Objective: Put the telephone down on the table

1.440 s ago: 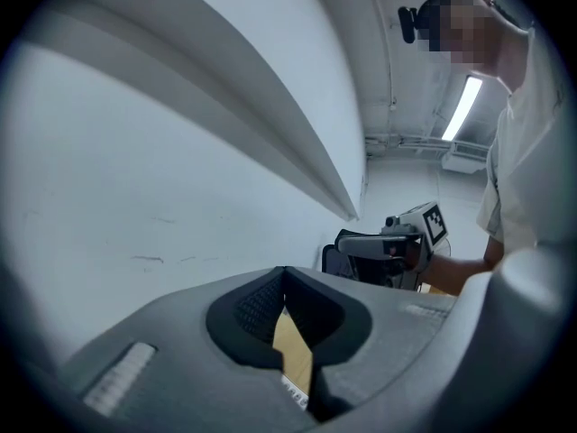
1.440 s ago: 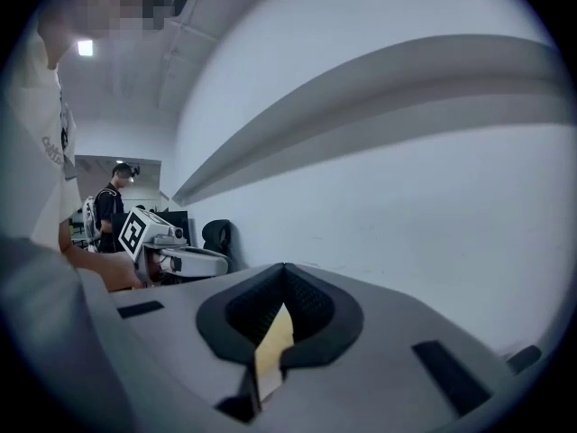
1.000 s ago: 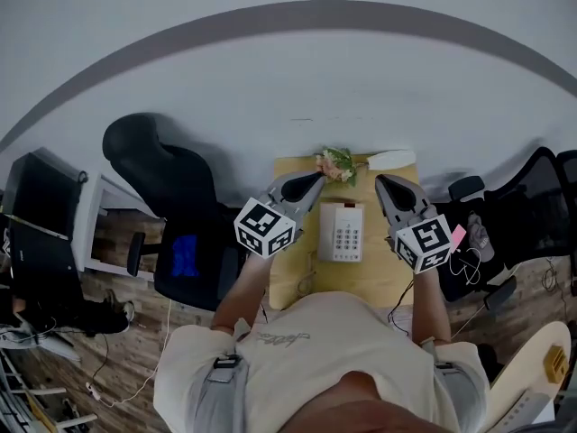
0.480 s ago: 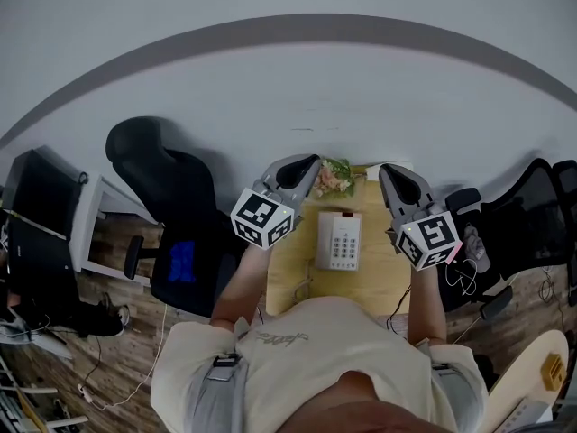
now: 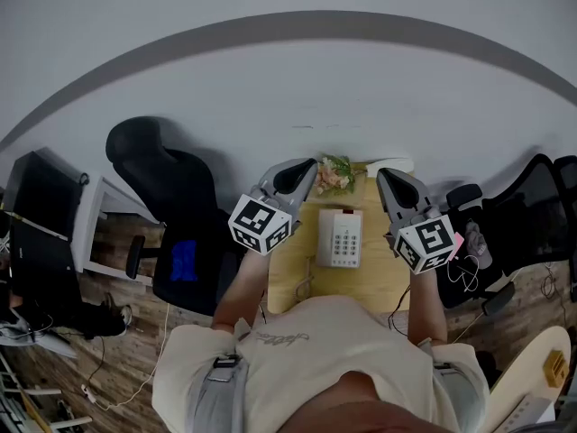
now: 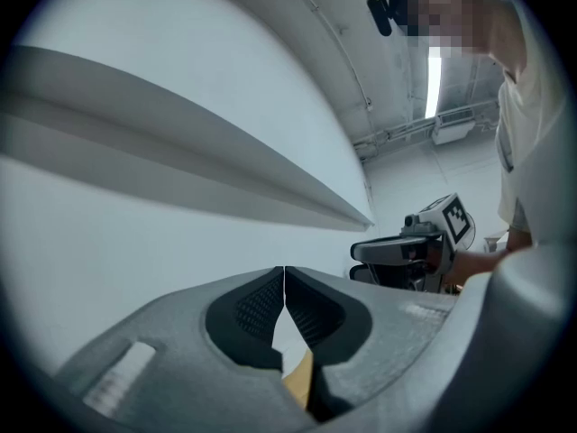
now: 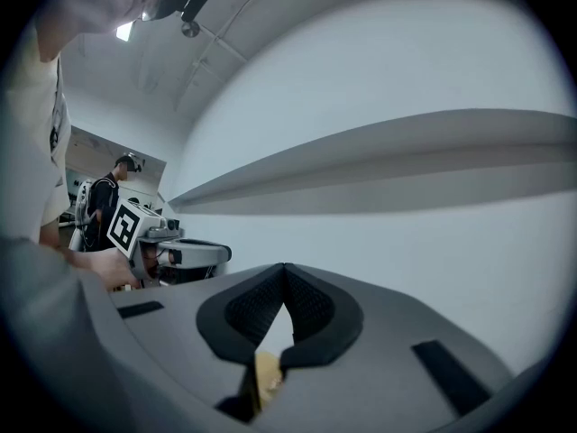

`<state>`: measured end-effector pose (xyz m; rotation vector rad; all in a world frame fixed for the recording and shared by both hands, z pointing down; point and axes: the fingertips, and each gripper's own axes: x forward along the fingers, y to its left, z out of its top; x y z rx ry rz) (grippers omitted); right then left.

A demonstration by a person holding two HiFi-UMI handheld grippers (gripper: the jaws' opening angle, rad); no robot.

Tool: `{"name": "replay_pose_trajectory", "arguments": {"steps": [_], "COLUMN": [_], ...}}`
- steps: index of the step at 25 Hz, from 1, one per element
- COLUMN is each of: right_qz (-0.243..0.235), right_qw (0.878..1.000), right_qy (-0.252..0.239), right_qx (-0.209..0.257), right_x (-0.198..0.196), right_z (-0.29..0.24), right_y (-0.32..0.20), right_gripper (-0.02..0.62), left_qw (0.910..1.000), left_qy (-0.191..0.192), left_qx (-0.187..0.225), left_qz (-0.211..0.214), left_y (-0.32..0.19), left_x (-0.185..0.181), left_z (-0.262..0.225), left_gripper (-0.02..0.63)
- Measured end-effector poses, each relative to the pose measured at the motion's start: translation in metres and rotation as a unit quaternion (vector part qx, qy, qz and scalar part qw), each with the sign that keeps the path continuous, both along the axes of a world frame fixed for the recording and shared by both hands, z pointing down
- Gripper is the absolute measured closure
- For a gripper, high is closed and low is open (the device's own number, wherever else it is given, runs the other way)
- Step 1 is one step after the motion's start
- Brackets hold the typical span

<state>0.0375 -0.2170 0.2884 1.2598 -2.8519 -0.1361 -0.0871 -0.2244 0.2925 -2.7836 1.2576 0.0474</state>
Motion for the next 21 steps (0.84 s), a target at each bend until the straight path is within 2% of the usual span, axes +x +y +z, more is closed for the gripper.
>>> {"name": "replay_pose_trajectory", "arguments": {"steps": [21], "right_qz": [0.004], "right_qw": [0.999], "right_qy": [0.000], "right_qx": [-0.039], "right_x": [0.016], "right_z": [0.029], "right_y": [-0.012], "right_gripper": [0.594], "left_qw": [0.9998], "left_qy": [0.008], "left_qx": [-0.016], "left_qz": [-0.009], "left_y": [-0.007], "left_x": [0.007], "left_z": [0.018], "left_gripper": [0.588]}}
